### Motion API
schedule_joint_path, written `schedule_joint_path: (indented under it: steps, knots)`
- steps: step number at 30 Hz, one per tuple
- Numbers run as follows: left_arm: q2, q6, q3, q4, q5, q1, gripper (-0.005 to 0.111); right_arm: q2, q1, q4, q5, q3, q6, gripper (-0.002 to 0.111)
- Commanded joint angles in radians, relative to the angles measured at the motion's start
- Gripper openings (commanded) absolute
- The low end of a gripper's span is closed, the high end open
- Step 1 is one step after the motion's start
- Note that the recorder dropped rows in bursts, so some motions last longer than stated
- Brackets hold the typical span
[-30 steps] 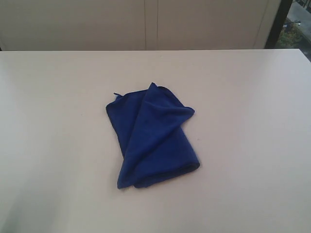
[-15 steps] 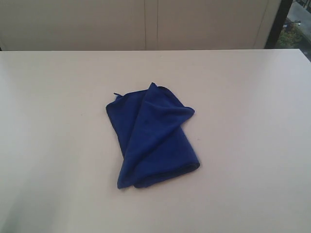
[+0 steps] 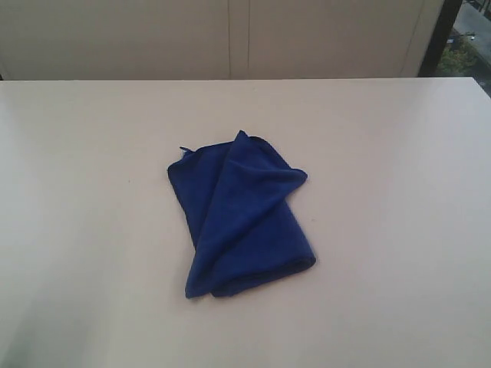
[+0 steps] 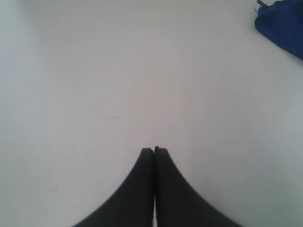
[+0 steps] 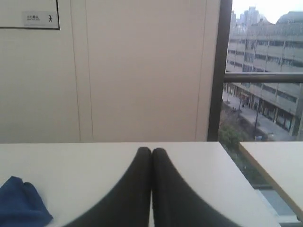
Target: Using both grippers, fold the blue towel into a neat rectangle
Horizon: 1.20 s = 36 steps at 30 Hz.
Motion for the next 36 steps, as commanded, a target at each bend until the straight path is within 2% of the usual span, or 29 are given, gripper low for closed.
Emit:
schedule_joint_path:
  steps: [1, 6, 9, 22, 28, 36]
  knots:
    - [-0.004, -0.003, 0.006, -0.005, 0.011, -0.007, 0.000, 0.139, -0.005, 0.000, 0.195, -0.171, -0.008, 0.000]
    - [-0.004, -0.003, 0.006, -0.005, 0.011, -0.007, 0.000, 0.341, -0.005, 0.011, 0.370, -0.355, -0.008, 0.000]
    - [-0.004, -0.003, 0.006, -0.005, 0.011, -0.007, 0.000, 0.437, -0.005, 0.013, 0.398, -0.430, -0.008, 0.000]
    - [-0.004, -0.003, 0.006, -0.005, 0.011, -0.007, 0.000, 0.575, -0.005, 0.011, 0.355, -0.439, 0.000, 0.000]
    - [-0.004, -0.003, 0.006, -0.005, 0.011, -0.007, 0.000, 0.666, -0.005, 0.011, 0.364, -0.448, 0.063, 0.000]
    - [-0.004, -0.003, 0.006, -0.005, 0.011, -0.007, 0.000, 0.846, -0.003, 0.052, 0.453, -0.576, 0.074, 0.000]
